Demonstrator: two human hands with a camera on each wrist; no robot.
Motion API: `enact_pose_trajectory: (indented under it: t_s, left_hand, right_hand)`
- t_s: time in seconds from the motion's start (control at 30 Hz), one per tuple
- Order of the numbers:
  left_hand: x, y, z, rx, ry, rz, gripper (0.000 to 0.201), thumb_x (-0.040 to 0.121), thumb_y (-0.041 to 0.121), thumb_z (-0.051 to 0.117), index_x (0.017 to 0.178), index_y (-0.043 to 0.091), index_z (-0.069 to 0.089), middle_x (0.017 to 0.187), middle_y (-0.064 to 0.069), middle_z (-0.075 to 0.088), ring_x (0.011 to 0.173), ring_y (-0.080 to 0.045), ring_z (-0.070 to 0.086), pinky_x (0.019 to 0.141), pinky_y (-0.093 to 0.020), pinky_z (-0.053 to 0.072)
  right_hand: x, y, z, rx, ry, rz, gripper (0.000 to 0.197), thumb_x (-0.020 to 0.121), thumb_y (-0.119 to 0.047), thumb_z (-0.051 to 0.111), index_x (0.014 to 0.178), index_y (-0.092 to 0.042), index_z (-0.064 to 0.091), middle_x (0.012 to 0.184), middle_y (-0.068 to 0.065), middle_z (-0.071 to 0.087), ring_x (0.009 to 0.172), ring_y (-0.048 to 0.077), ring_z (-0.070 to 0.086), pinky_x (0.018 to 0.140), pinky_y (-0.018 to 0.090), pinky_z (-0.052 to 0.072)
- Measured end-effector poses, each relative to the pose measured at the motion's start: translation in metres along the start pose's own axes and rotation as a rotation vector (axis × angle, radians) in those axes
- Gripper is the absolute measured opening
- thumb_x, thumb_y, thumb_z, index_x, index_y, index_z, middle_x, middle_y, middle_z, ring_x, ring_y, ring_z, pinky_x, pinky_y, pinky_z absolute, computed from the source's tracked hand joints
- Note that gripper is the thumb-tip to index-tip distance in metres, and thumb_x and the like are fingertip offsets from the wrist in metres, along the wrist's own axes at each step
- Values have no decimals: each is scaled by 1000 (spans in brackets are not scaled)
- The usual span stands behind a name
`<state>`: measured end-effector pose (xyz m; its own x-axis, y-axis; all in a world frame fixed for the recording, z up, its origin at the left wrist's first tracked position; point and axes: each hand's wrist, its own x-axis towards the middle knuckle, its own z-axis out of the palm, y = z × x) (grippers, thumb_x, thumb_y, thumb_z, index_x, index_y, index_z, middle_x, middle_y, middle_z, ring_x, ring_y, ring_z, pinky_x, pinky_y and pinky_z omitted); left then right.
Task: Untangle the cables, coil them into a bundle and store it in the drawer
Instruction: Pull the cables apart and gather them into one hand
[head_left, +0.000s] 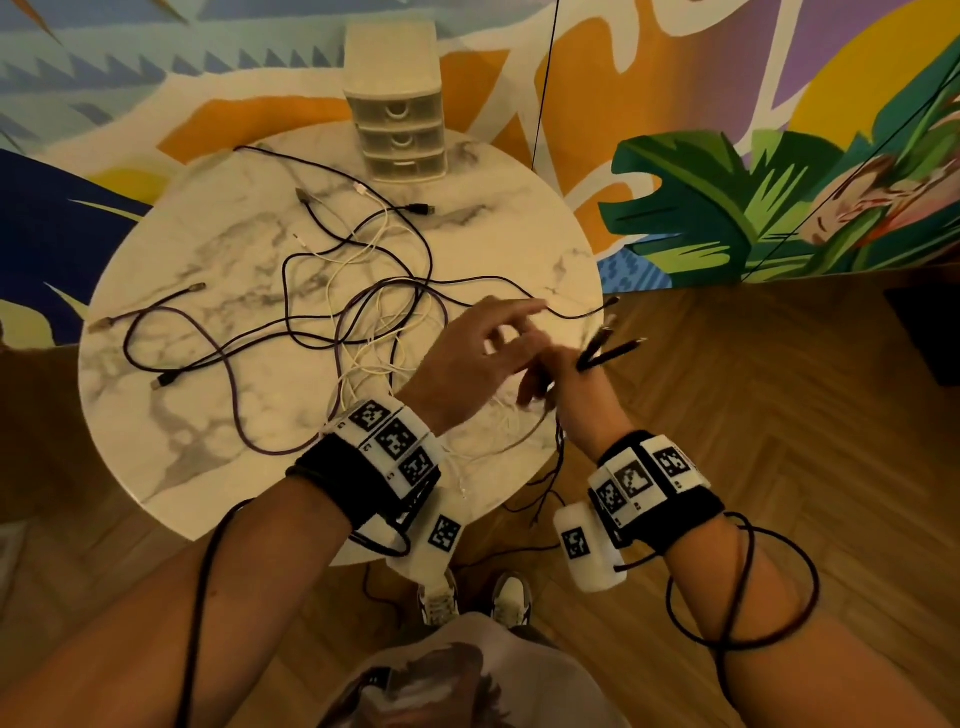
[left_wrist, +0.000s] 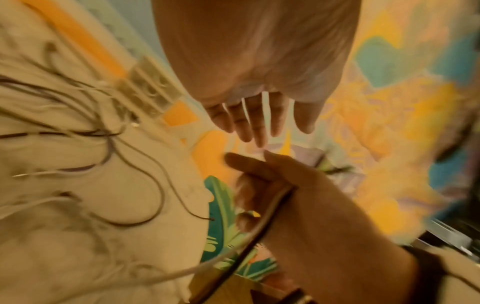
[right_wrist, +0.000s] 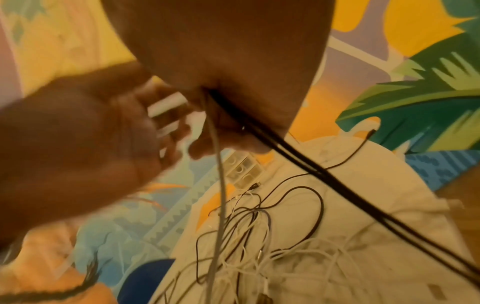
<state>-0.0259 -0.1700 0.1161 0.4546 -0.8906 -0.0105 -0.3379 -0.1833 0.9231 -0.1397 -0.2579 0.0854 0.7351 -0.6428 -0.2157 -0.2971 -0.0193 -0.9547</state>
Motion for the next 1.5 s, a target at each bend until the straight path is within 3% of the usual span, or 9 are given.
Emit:
enact_pose_trajectory:
  t_s: [0.2,0.4,0.57,0.67,0.8,1.0,1.13,1.33,1.5]
  left_hand:
    - [-58,-80,28,261,-745,-403,27,93,30,57,109,10,65,98,2,63,62,3,49,55,-13,39]
    - [-51,-116,-20,196,-199,-480,24,97,19,47,84,8,65,84,-10,67,53,-9,52,49,-20,43]
    - [-4,-37,-34,304,181,-217,28,95,27,46,81,13,67,68,-4,64,54,-12,54,53,-28,43]
    - [-3,9,-8,705,61,56,31,93,33,39,84,18,65,80,-1,67,73,-21,60,65,-36,47]
    - [-12,-2,19,528,51,90,16,95,27,46,89,19,58,81,1,66,66,-15,57,61,-33,46]
    - [-37,-89,19,276,-182,-453,12,95,18,49,92,8,56,87,-19,60,71,-30,59,62,-42,52]
    - [-19,-110,-14,399,62,-466,16,94,13,47,90,4,60,95,-20,60,86,-33,59,69,-32,41]
    - [6,-77,-27,169,177,-394,25,98,19,41,86,7,60,77,-10,62,45,-16,55,40,-22,44]
    - [12,-40,-5,634,68,-58,30,96,25,39,102,12,66,99,-7,67,89,-25,61,77,-39,49]
  right_hand:
    - [14,-5,-21,683,218,217,50,102,-34,31,64,-8,52,39,2,38,33,17,39,42,24,40]
    - [13,15,-30,593,377,193,51,100,-42,33,57,-16,35,43,-4,26,37,11,20,40,19,17]
    - [-4,-3,-6,102,82,81,67,100,-48,25,52,-10,53,40,-7,38,37,6,32,44,18,27]
    - [-4,-19,2,-51,-2,19,62,98,-49,29,80,-6,68,48,-6,41,39,2,37,51,19,32]
    - [4,-22,-6,-14,24,1,37,102,-29,31,118,-25,64,56,-5,38,44,2,38,50,17,30]
    - [9,-14,-30,197,171,56,46,103,-31,30,97,-12,72,54,4,44,44,12,29,41,20,24]
    - [9,-14,-46,342,291,83,48,102,-33,31,95,-8,71,54,2,45,43,9,28,39,20,20]
    - [5,-5,-38,397,297,171,62,100,-49,22,106,-10,70,55,3,49,39,9,28,35,16,22]
    - [-1,-4,3,123,-23,135,55,99,-48,27,100,-13,70,50,2,45,41,8,36,42,17,28]
